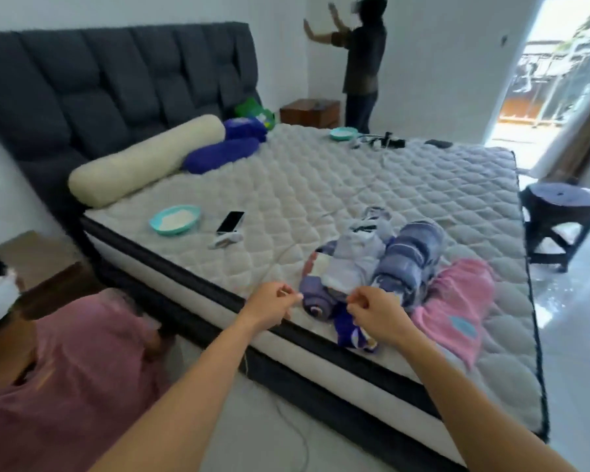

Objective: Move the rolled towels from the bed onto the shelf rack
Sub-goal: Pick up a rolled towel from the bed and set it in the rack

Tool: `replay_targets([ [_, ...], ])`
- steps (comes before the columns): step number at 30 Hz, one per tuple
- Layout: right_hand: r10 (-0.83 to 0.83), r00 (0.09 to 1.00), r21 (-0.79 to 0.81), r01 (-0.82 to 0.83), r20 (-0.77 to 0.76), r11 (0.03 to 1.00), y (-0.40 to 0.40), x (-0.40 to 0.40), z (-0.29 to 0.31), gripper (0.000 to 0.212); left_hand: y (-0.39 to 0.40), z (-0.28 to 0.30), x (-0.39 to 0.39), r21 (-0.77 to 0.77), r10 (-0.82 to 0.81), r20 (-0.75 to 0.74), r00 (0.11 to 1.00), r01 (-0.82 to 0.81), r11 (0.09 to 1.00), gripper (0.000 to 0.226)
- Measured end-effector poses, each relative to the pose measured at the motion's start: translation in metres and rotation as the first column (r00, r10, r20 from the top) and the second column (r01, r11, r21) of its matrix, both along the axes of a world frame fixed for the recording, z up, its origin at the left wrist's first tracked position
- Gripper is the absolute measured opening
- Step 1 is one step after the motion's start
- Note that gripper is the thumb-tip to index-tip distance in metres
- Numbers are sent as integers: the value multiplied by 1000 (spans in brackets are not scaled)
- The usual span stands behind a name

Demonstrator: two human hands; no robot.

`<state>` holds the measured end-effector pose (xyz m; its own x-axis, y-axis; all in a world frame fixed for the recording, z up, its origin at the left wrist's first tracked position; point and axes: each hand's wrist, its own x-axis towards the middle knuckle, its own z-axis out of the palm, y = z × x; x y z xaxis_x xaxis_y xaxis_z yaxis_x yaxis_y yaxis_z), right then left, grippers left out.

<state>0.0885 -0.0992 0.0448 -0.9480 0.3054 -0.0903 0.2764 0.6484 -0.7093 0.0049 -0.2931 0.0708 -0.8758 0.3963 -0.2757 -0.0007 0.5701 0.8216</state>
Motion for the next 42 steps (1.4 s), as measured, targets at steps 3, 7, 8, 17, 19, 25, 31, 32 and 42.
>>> replay_targets([
  [3,-175,984,-13,176,47,984,68,0,-14,10,76,-19,-24,59,-48,102,994,42,997,10],
  [7,-383,919,-98,392,95,915,123,-1,-33,11,154,-49,-44,40,-62,301,952,53,998,18],
  [8,-431,894,-154,446,125,882,134,-3,-40,10,169,-54,-48,23,-44,370,928,38,999,20],
  [17,-584,771,-287,636,253,716,189,-55,-70,24,235,-102,-86,-58,58,821,568,-18,998,83],
  [19,-570,783,-302,622,249,722,202,-75,-73,28,243,-117,-94,-45,49,865,499,-19,999,77],
  [25,-618,746,-169,661,248,731,242,-147,-86,64,262,-139,-108,40,-7,949,314,-100,994,22],
  [31,-546,775,-2,576,320,817,250,-202,-86,119,275,-139,-108,-27,73,955,287,-161,987,17],
  [32,-535,764,-9,576,360,817,253,-204,-90,123,278,-139,-107,-38,85,953,291,-164,986,16],
  [42,-588,727,-284,683,355,673,285,-176,-98,107,290,-134,-95,9,44,911,410,-128,992,17],
])
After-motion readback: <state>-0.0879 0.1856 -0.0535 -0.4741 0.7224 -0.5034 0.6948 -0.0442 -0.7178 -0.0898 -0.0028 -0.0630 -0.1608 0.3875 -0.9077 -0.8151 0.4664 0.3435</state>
